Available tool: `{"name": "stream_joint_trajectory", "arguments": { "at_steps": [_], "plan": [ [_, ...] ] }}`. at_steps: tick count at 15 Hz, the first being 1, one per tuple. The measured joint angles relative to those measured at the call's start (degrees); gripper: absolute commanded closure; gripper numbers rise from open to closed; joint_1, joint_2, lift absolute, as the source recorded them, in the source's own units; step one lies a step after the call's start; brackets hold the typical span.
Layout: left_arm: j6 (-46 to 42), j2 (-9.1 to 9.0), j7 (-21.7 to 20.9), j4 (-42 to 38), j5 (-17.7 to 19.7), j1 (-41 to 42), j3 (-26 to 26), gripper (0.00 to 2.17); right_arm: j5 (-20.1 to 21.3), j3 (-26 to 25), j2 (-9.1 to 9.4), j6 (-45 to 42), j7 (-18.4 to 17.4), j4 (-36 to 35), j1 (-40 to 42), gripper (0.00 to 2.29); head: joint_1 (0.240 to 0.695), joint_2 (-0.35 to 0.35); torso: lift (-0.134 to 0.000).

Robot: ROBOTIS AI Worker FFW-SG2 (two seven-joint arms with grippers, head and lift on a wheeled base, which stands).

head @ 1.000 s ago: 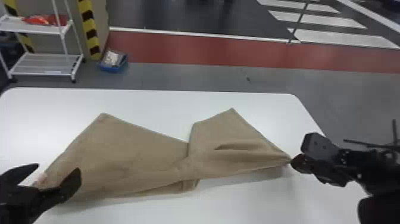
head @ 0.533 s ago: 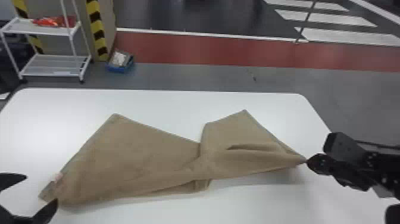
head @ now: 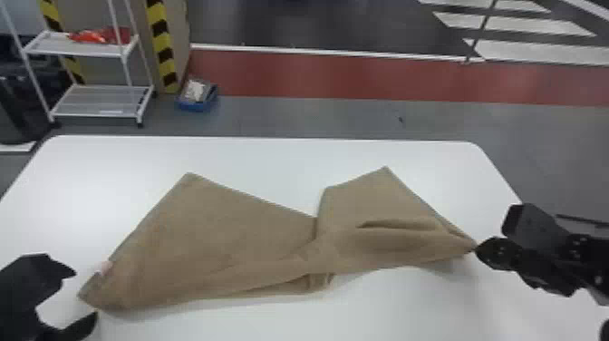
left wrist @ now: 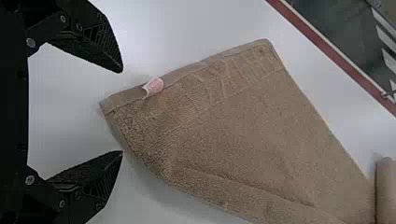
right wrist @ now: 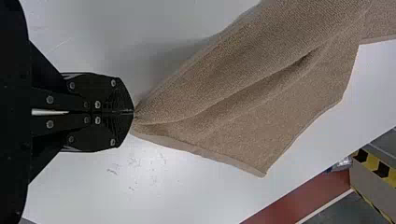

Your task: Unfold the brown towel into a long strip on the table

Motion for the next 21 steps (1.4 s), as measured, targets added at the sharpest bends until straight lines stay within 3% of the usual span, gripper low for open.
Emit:
{"name": "stream_joint_trajectory", "arguments": {
  "at_steps": [1, 3, 4, 9, 11, 12, 15, 21],
  "plan": [
    [-0.8, 0.3, -0.3, 0.6, -1.1, -0.3, -0.1, 0.34, 0.0, 0.0, 0.04, 0.0, 0.0, 0.0, 0.0, 1.51, 0.695, -0.104, -0.123],
    [-3.0, 0.52, -1.2, 1.4, -2.7, -0.5, -0.3, 0.72, 0.0, 0.0, 0.14, 0.0, 0.0, -0.1, 0.0, 1.51, 0.695, -0.1, -0.123],
    [-4.3, 0.53, -1.4, 1.7, -3.1, -0.6, -0.3, 0.79, 0.0, 0.0, 0.2, 0.0, 0.0, -0.2, 0.0, 1.51, 0.695, -0.102, -0.123],
    [-12.3, 0.13, -1.4, 2.0, -4.1, -0.3, -1.1, 0.86, 0.0, 0.0, 0.45, 0.2, 0.0, -0.6, 0.0, 1.51, 0.695, -0.134, -0.123],
    [-13.3, -0.04, -2.1, 2.0, -5.2, -0.3, -1.6, 1.79, 0.0, -0.1, 0.5, 0.2, 0.0, -0.7, 0.1, 1.51, 0.695, -0.149, -0.123],
    [-13.0, -0.07, -1.7, 1.8, -5.5, -0.3, -1.7, 1.96, -0.1, -0.3, 0.51, 0.1, -0.1, -0.8, 0.2, 1.51, 0.695, -0.149, -0.123],
    [-8.0, -0.09, -0.8, -1.5, -6.9, 0.7, -0.6, 1.96, -0.3, -1.2, 0.51, 0.1, -0.1, -1.0, 0.3, 1.51, 0.695, -0.132, -0.123],
    [7.4, -0.21, -10.9, -16.0, -8.8, 9.3, 6.8, 1.96, -0.3, -2.7, 0.38, 0.2, 2.6, -3.9, 2.8, 1.51, 0.695, -0.068, -0.123]
  ]
}}
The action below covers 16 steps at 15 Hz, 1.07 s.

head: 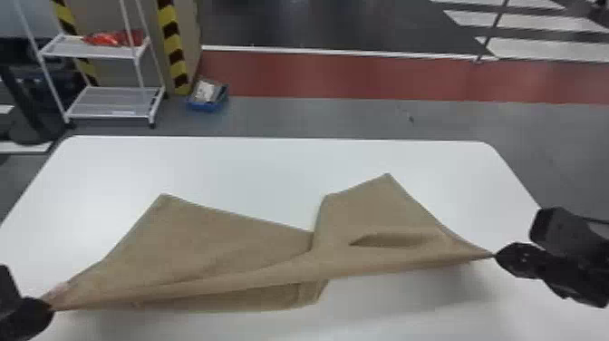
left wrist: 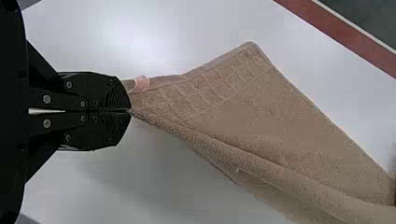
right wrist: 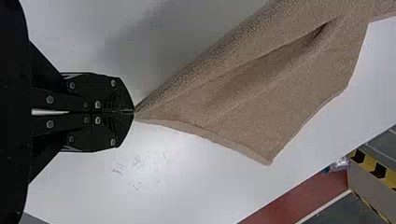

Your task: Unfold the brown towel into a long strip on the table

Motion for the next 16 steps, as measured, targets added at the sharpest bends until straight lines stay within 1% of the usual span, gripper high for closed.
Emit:
{"name": "stream_joint_trajectory", "arguments": {
  "at_steps": [3, 4, 5, 6, 7, 8, 9, 10, 11, 12, 13, 14, 15, 16],
  "plan": [
    [5.9, 0.02, -4.9, -3.9, -1.8, 1.4, 0.7, 1.96, 0.3, -0.7, 0.04, 1.4, 3.0, -2.5, 1.2, 1.51, 0.695, -0.054, -0.123],
    [7.6, 0.04, -5.6, -5.2, -2.4, 1.5, 0.7, 1.96, -0.1, -1.2, 0.05, 1.8, 3.7, -3.6, 1.3, 1.51, 0.695, -0.052, -0.123],
    [8.9, 0.04, -5.2, -6.4, -2.7, 1.2, 0.6, 1.96, -0.9, -1.9, 0.09, 2.3, 3.7, -4.7, 1.3, 1.51, 0.695, -0.05, -0.123],
    [10.1, 0.0, -3.6, -7.2, -2.8, 0.5, 0.4, 1.96, -1.7, -2.6, 0.14, 3.1, 2.8, -5.6, 0.9, 1.51, 0.695, -0.05, -0.123],
    [11.0, -0.08, -1.3, -7.4, -2.9, -0.4, -0.2, 1.96, -2.5, -2.9, 0.23, 3.9, 0.9, -6.0, 0.6, 1.51, 0.695, -0.05, -0.123],
    [12.2, -0.21, 1.6, -7.3, -2.9, -2.1, -1.5, 1.96, -3.2, -2.8, 0.55, 4.5, -2.0, -6.3, -0.1, 1.51, 0.695, -0.052, -0.123],
    [13.3, -0.5, 3.9, -6.4, -2.9, -4.6, -3.4, 1.97, -3.9, -2.2, 1.14, 4.9, -4.1, -6.2, -1.3, 1.51, 0.695, -0.052, -0.123],
    [13.8, -0.92, 5.8, -5.1, -2.8, -7.4, -5.3, 1.97, -4.3, -1.1, 1.65, 5.9, -5.2, -5.7, -3.0, 1.51, 0.695, -0.05, -0.123],
    [14.1, -1.55, 7.6, -3.6, -2.6, -10.6, -7.3, 1.97, -4.5, 0.3, 2.13, 7.4, -5.8, -5.0, -5.1, 1.51, 0.695, -0.051, -0.123],
    [14.2, -2.67, 10.3, -1.0, -2.3, -14.9, -9.8, 1.97, -4.3, 2.6, 2.93, 9.8, -6.6, -4.0, -8.2, 1.51, 0.695, -0.05, -0.123],
    [14.2, -3.63, 11.5, 0.9, -2.3, -17.8, -11.4, 1.97, -3.9, 4.3, 3.68, 11.5, -6.8, -3.3, -10.2, 1.5, 0.695, -0.047, -0.123],
    [14.2, -4.72, 11.8, 2.6, -2.4, -20.3, -12.9, 1.97, -3.4, 6.3, 4.43, 13.1, -6.4, -2.9, -11.8, 1.33, 0.695, -0.041, -0.123],
    [14.2, -5.44, 11.7, 3.6, -2.5, -21.5, -13.9, 1.97, -2.8, 8.3, 4.88, 14.2, -6.2, -2.7, -12.6, 0.85, 0.695, -0.036, -0.123],
    [14.2, -5.76, 11.4, 4.0, -2.6, -21.9, -14.4, 1.97, -2.3, 10.0, 5.17, 14.5, -6.4, -2.5, -12.8, 0.45, 0.695, -0.029, -0.123]
  ]
}}
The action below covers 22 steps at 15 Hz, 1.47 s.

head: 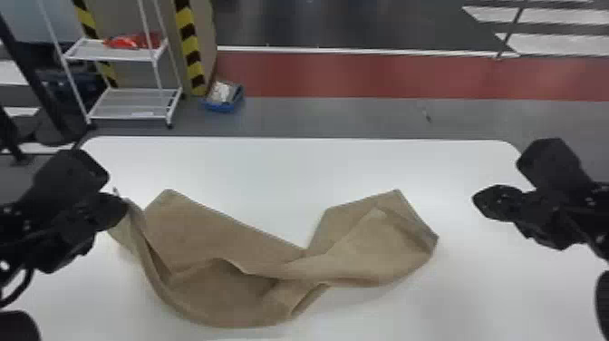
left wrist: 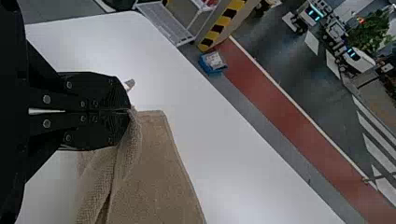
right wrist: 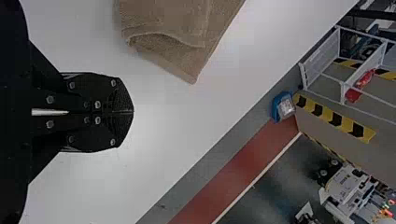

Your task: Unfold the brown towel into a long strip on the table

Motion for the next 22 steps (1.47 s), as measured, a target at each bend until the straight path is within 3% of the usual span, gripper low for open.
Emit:
{"name": "stream_joint_trajectory", "arguments": {
  "at_steps": [2, 5, 9, 14, 18, 22],
  "plan": [
    [0.0, -0.22, -0.3, 0.1, 0.0, 0.8, -0.4, 1.97, -0.4, 3.3, 0.8, 0.2, -0.4, 0.6, -0.1, 0.14, 0.695, -0.009, -0.123],
    [-0.4, -0.12, -1.0, -0.3, 0.0, 2.2, -1.3, 1.97, 0.0, 8.4, 2.74, 2.0, -4.0, 3.8, -2.6, 0.12, 0.695, 0.029, -0.123],
    [-0.8, -0.2, -1.3, -0.4, -0.1, 2.4, -4.6, 1.97, 2.0, 14.6, 8.48, 6.0, -7.2, 14.4, -9.6, 0.15, 0.695, 0.046, -0.123],
    [-1.4, 0.26, -1.3, 0.0, -0.1, 2.4, -6.8, 1.97, 2.6, 15.5, 14.3, 6.2, -9.8, 26.9, -17.2, 0.22, 0.695, 0.059, -0.123],
    [-2.1, 0.55, -1.3, 0.5, 0.1, 2.4, -7.4, 1.97, 2.5, 14.1, 15.08, 6.2, -10.4, 33.5, -20.5, 0.29, 0.695, 0.039, -0.123],
    [-2.5, 0.76, -1.4, 1.2, 0.3, 2.3, -7.5, 1.97, 1.2, 12.8, 15.19, 6.0, -10.4, 34.7, -21.0, 0.44, 0.695, 0.032, -0.123]
  ]
}}
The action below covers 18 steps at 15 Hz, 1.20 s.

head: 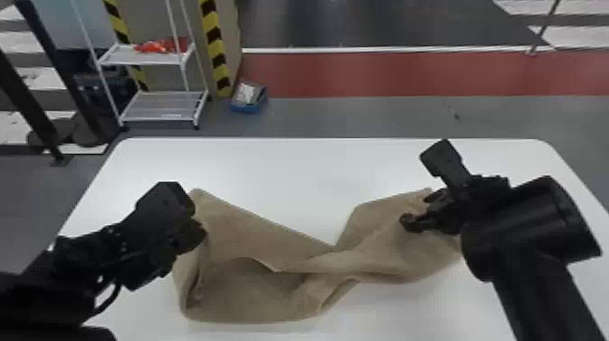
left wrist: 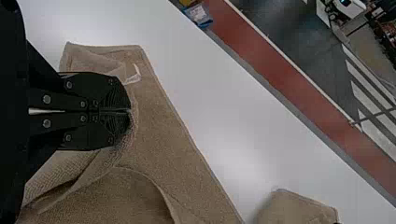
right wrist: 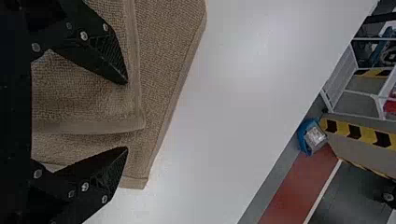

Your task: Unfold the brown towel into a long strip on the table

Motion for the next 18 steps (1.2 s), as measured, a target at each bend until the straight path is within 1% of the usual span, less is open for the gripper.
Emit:
{"name": "stream_joint_trajectory", "arguments": {
  "at_steps": [1, 4, 5, 8, 9, 11, 13, 14, 15, 18],
  "plan": [
    [-0.1, 0.01, 0.0, 0.2, 0.0, -0.1, -0.1, 1.97, -0.3, -0.1, 0.04, -0.2, 0.0, 0.1, 0.0, 0.56, 0.695, 0.033, -0.123],
    [-0.3, 0.18, -0.1, 0.5, 0.0, -0.1, -0.1, 1.97, -0.6, -0.2, 0.07, -0.5, 0.0, 0.6, -0.2, 0.6, 0.695, 0.034, -0.123],
    [-0.3, 0.26, -0.1, 0.6, 0.1, -0.1, -0.1, 1.97, -0.7, -0.4, 0.07, -0.6, 0.0, 0.7, -0.2, 0.77, 0.695, 0.034, -0.123],
    [-0.3, 0.38, -0.1, 0.8, 0.1, -0.1, 0.0, 1.97, -0.9, -1.0, 0.04, -0.8, 0.1, -0.1, 0.5, 0.77, 0.695, 0.033, -0.123],
    [-0.3, 0.39, -0.1, 0.8, 0.1, -0.1, 0.0, 1.97, -1.0, -1.2, 0.01, -1.0, 0.1, -0.5, 0.8, 0.97, 0.695, 0.032, -0.123],
    [-0.3, 0.39, 0.0, 1.0, 0.1, -0.1, 0.0, 1.97, -1.9, -2.0, -0.02, -1.3, 0.1, -1.6, 1.6, 1.0, 0.695, 0.031, -0.123],
    [-0.3, 0.39, 0.0, 1.2, 0.1, -0.2, 0.0, 1.97, -3.3, -3.2, -0.11, -1.4, 0.1, -4.7, 3.0, 1.0, 0.695, 0.029, -0.123],
    [-0.3, 0.39, -0.1, 1.2, 0.1, -0.2, 0.0, 1.97, -4.0, -3.8, -0.25, -1.5, 0.4, -6.7, 3.9, 1.12, 0.695, 0.028, -0.123],
    [-0.3, 0.46, -0.1, 1.2, 0.1, -0.2, 0.1, 1.97, -4.9, -4.5, -0.46, -1.5, 1.1, -9.3, 5.1, 1.33, 0.695, 0.027, -0.123],
    [-0.3, 0.89, -0.1, 1.2, 0.2, -0.1, 0.3, 1.97, -7.1, -6.2, -1.39, -1.1, 2.1, -14.8, 8.1, 1.35, 0.695, 0.025, -0.123]
  ]
}}
